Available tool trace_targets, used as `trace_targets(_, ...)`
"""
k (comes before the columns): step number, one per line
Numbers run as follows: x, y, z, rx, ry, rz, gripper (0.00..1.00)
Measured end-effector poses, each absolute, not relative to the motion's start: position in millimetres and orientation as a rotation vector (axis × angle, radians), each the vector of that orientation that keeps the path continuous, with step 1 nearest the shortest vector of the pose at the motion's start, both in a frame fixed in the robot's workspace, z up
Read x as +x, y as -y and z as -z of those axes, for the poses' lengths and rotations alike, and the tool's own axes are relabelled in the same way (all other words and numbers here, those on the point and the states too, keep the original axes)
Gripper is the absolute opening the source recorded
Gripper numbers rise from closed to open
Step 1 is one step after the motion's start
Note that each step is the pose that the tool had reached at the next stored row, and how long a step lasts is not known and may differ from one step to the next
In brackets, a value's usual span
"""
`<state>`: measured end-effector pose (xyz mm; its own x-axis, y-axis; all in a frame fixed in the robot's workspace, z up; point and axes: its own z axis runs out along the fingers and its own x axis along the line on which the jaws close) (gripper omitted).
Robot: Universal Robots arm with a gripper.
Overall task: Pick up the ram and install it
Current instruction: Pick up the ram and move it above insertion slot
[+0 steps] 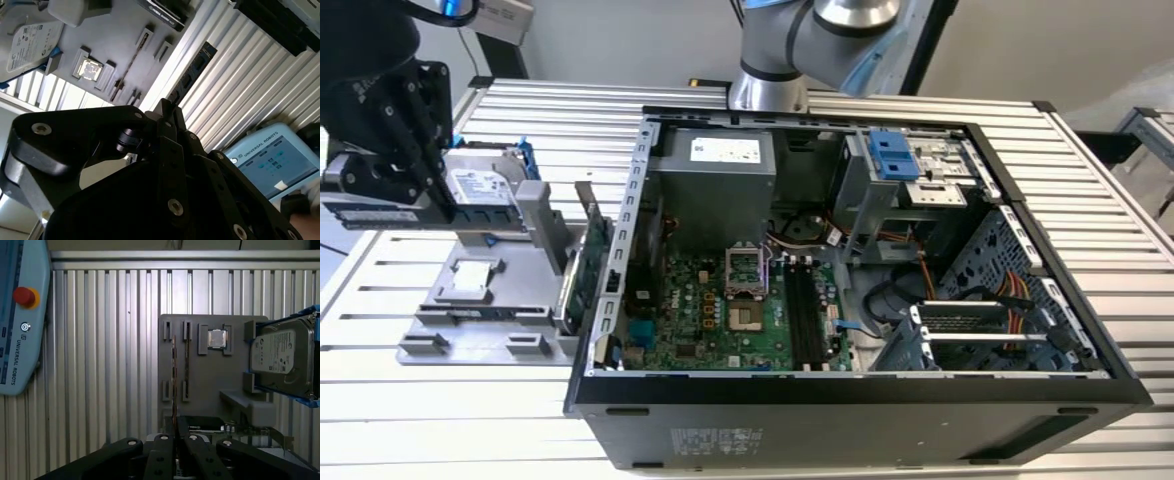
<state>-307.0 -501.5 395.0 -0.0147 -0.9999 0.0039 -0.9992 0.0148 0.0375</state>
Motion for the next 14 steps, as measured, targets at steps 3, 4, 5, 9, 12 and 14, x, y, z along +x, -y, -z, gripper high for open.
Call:
trace_targets(3,-304.2,501.5,-395.2,2.184,2.217,0.037,0.0)
trace_targets(4,-303.3,501.5,-395.4,2.184,2.217,0.037,0.0)
trace_targets(5,-302.4,501.5,-395.5,2.184,2.217,0.037,0.0)
trace_targets(9,-299.0,501.4,-395.8,2.184,2.217,0.037,0.0)
trace_targets(12,-296.7,501.5,-396.1,2.184,2.217,0.037,0.0)
trace_targets(14,-295.2,501.5,-396.4,2.184,2.217,0.037,0.0)
